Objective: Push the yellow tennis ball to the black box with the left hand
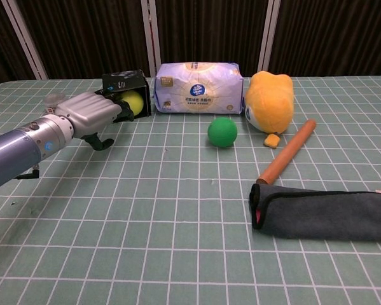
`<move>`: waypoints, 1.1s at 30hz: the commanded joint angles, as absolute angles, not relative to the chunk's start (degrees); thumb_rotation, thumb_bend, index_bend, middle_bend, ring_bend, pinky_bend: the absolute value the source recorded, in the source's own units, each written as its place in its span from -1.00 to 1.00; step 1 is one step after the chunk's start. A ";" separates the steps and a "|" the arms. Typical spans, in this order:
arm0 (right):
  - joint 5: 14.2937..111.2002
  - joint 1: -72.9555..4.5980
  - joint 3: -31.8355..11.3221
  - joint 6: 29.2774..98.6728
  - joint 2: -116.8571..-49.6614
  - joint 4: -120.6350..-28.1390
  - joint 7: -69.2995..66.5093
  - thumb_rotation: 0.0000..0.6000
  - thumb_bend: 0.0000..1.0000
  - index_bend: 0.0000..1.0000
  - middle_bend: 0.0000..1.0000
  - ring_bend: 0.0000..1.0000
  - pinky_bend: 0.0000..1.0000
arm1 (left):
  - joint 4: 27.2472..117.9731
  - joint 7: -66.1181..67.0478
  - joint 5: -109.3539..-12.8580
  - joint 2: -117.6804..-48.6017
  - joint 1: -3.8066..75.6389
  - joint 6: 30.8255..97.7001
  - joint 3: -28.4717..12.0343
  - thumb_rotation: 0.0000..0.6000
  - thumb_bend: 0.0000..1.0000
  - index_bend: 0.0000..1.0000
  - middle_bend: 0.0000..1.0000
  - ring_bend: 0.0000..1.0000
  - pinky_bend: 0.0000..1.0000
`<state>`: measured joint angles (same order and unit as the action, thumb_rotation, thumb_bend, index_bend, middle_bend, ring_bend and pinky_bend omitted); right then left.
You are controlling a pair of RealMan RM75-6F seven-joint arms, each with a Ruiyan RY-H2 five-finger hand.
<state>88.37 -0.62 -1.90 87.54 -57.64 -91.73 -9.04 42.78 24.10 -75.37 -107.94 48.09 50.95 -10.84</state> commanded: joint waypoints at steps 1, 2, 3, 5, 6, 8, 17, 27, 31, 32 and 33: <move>88.40 -0.57 -1.87 87.58 -57.63 -91.77 -9.00 1.00 -0.22 -1.00 -1.00 -1.00 -1.00 | 42.62 24.32 -75.05 -107.96 47.97 50.99 -10.91 1.00 -0.22 -0.61 -0.78 -1.00 -1.00; 88.41 -0.53 -1.87 87.64 -57.63 -91.79 -8.99 1.00 -0.22 -1.00 -1.00 -1.00 -1.00 | 42.60 24.41 -74.96 -107.93 47.96 51.01 -10.94 1.00 -0.22 -0.61 -0.78 -1.00 -1.00; 88.41 -0.48 -1.87 87.74 -57.63 -91.81 -8.97 1.00 -0.21 -1.00 -1.00 -1.00 -1.00 | 42.62 24.45 -74.89 -107.89 47.95 51.04 -10.96 1.00 -0.22 -0.61 -0.78 -1.00 -1.00; 88.42 -0.43 -1.88 87.85 -57.63 -91.82 -8.98 1.00 -0.22 -1.00 -1.00 -1.00 -1.00 | 42.65 24.48 -74.85 -107.73 47.97 51.34 -11.05 1.00 -0.22 -0.61 -0.78 -1.00 -1.00; 88.40 -0.40 -1.89 87.88 -57.64 -91.81 -9.01 1.00 -0.22 -1.00 -1.00 -1.00 -1.00 | 42.65 24.52 -74.85 -107.65 47.97 51.53 -11.09 1.00 -0.22 -0.61 -0.78 -1.00 -1.00; 88.26 -0.42 -1.94 87.81 -57.66 -91.80 -8.94 1.00 -0.22 -1.00 -1.00 -1.00 -1.00 | 42.65 24.61 -74.84 -107.43 47.97 51.98 -11.20 1.00 -0.22 -0.61 -0.78 -1.00 -1.00; 87.89 -0.39 -2.05 87.68 -57.78 -91.98 -8.24 1.00 -0.22 -1.00 -1.00 -1.00 -1.00 | 46.17 22.75 -76.50 -104.11 46.27 54.61 -9.73 1.00 -0.22 -0.61 -0.78 -1.00 -1.00; 88.47 -0.13 -2.13 88.70 -58.33 -92.23 -6.67 1.00 -0.22 -1.00 -1.00 -1.00 -1.00 | 60.75 18.56 -81.50 -92.19 37.63 64.40 -3.70 1.00 -0.51 -0.74 -0.77 -1.00 -1.00; 89.08 -0.17 -2.12 89.12 -58.94 -92.20 -5.74 1.00 -0.22 -1.00 -1.00 -1.00 -1.00 | 71.78 15.74 -82.54 -84.85 30.53 70.79 0.38 1.00 -0.75 -0.94 -0.85 -1.00 -1.00; 89.26 -0.20 -2.10 89.19 -59.08 -92.17 -5.52 1.00 -0.22 -1.00 -1.00 -1.00 -1.00 | 73.61 15.56 -82.60 -83.64 29.36 71.76 1.12 1.00 -0.77 -0.96 -0.87 -1.00 -1.00; 89.57 -0.24 -2.03 89.29 -59.37 -92.10 -4.99 1.00 -0.22 -1.00 -1.00 -1.00 -1.00 | 77.63 14.73 -82.80 -80.92 26.39 74.33 3.01 1.00 -0.78 -0.98 -0.88 -1.00 -1.00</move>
<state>89.30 -0.19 -2.09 89.17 -59.11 -92.16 -5.39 68.80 17.37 -81.52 -87.70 33.25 68.11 -1.60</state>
